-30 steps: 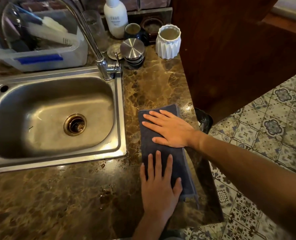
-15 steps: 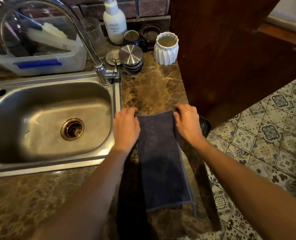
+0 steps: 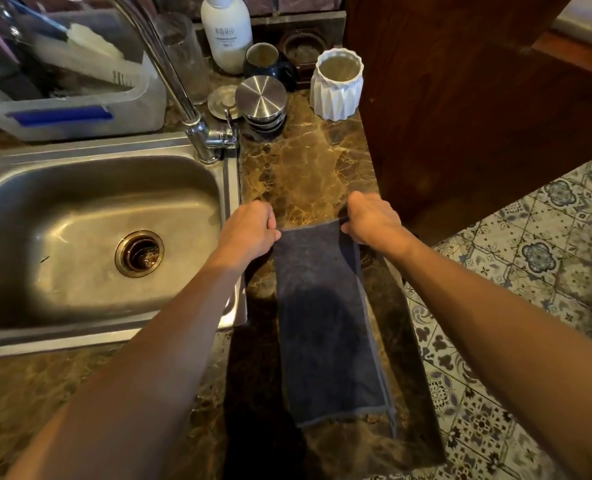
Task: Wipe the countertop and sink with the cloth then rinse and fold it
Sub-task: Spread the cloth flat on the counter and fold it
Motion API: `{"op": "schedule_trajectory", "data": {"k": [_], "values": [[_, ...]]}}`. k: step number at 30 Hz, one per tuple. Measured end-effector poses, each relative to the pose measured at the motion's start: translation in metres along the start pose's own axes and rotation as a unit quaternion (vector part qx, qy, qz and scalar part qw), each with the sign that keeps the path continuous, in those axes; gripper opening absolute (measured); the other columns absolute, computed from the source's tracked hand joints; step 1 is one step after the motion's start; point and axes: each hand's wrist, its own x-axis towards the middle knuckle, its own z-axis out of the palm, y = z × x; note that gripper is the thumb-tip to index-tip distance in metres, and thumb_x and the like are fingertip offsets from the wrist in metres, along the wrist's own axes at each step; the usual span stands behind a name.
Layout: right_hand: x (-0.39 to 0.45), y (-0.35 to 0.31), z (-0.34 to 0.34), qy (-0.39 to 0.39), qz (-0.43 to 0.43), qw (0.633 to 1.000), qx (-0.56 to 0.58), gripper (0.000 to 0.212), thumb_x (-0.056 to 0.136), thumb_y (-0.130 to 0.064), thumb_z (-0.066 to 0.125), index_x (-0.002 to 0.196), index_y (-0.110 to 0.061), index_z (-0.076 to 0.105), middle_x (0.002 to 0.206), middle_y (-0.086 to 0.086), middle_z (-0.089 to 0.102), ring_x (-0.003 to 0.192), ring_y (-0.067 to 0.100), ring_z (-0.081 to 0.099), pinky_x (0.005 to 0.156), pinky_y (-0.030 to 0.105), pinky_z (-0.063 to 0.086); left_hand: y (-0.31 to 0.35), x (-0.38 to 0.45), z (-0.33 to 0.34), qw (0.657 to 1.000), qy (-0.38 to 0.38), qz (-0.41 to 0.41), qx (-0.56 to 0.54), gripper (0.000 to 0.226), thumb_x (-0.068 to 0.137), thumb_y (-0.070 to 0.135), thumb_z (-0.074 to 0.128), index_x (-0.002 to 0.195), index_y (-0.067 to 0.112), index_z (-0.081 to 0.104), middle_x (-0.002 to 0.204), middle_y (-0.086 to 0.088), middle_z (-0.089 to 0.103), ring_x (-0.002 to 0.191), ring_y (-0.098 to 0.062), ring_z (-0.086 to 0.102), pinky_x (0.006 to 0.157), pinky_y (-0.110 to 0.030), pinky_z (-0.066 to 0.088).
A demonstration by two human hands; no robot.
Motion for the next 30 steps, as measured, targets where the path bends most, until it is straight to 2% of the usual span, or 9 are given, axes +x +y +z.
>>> {"op": "schedule_trajectory", "data": {"k": [3,8,10,13,17,20,25,28,30], "values": [[0.001,-0.002,-0.004,0.006,0.005,1.0,0.016,0.032,0.092,-0.014,0.066,0.121,-0.009,0.054,0.13,0.019,0.055,0.118,0.042,0.056,0.087,0.046,0.049,0.002,0.002,-0.002,1.0,0.023,0.012,0.006,0.015,0.091,0.021,0.071,0.081,0.021,0.059,0.088,-0.001,0.062,0.087,-0.024,0.061,0.079,-0.043,0.055],[0.006,0.007,-0.008,0.079,-0.041,0.96,0.265,0.01,0.094,-0.011,0.06,0.102,-0.01,0.054,0.102,0.013,0.063,0.091,0.036,0.065,0.08,0.05,0.057,0.002,0.008,-0.017,0.992,0.099,0.022,-0.076,0.022,0.091,0.013,0.069,0.077,0.022,0.054,0.081,0.004,0.058,0.083,-0.021,0.059,0.074,-0.041,0.051],[0.002,0.01,-0.013,0.094,-0.06,0.955,0.275,0.016,0.094,-0.01,0.062,0.109,-0.008,0.062,0.097,0.005,0.062,0.092,0.027,0.064,0.081,0.042,0.054,0.005,0.007,-0.023,0.987,0.106,0.045,-0.111,0.02,0.09,0.009,0.07,0.083,0.023,0.058,0.081,0.004,0.059,0.08,-0.019,0.057,0.078,-0.042,0.052],[-0.008,0.016,-0.021,0.102,-0.082,0.95,0.284,0.006,0.093,-0.014,0.065,0.088,-0.011,0.067,0.08,-0.003,0.062,0.081,0.017,0.06,0.072,0.032,0.045,0.007,-0.004,-0.029,0.985,0.11,0.072,-0.112,0.015,0.092,0.01,0.069,0.106,0.017,0.071,0.096,-0.001,0.063,0.091,-0.016,0.057,0.085,-0.032,0.048],[-0.044,0.028,-0.027,0.123,-0.133,0.948,0.262,0.012,0.095,-0.019,0.064,0.088,-0.008,0.061,0.068,-0.005,0.055,0.061,0.008,0.05,0.058,0.027,0.04,0.004,-0.045,-0.03,0.979,0.135,0.147,-0.039,0.008,0.096,0.018,0.062,0.089,0.02,0.061,0.092,-0.001,0.065,0.087,-0.02,0.06,0.076,-0.039,0.049],[-0.084,0.039,-0.02,0.07,-0.138,0.92,0.361,0.006,0.098,-0.015,0.061,0.093,-0.011,0.062,0.06,0.002,0.059,0.047,0.015,0.057,0.045,0.028,0.048,-0.004,-0.085,-0.023,0.977,0.12,0.139,-0.106,0.006,0.099,0.02,0.059,0.094,0.023,0.059,0.079,0.004,0.063,0.073,-0.012,0.059,0.063,-0.031,0.045],[-0.14,0.051,0.02,-0.004,-0.074,0.837,0.542,0.015,0.095,-0.003,0.063,0.099,0.011,0.063,0.074,0.019,0.065,0.056,0.016,0.066,0.055,0.023,0.058,-0.025,-0.141,0.015,0.967,0.107,0.086,-0.217,0.009,0.091,0.011,0.067,0.09,0.02,0.069,0.08,0.006,0.067,0.076,-0.003,0.062,0.072,-0.027,0.05],[-0.164,0.058,0.049,-0.009,-0.026,0.823,0.567,0.026,0.096,-0.008,0.063,0.094,0.017,0.059,0.073,0.021,0.062,0.052,0.017,0.063,0.052,0.024,0.058,-0.033,-0.174,0.044,0.959,0.114,0.059,-0.253,0.02,0.087,0.002,0.072,0.084,0.022,0.069,0.071,0.007,0.064,0.064,0.003,0.057,0.062,-0.013,0.042],[-0.174,0.064,0.064,-0.012,-0.011,0.838,0.546,0.024,0.098,-0.008,0.06,0.094,0.016,0.058,0.071,0.019,0.06,0.053,0.018,0.061,0.049,0.023,0.055,-0.04,-0.193,0.061,0.96,0.112,0.05,-0.253,0.026,0.085,0.002,0.074,0.082,0.027,0.068,0.068,0.003,0.065,0.063,0.003,0.058,0.058,-0.009,0.04]]}}
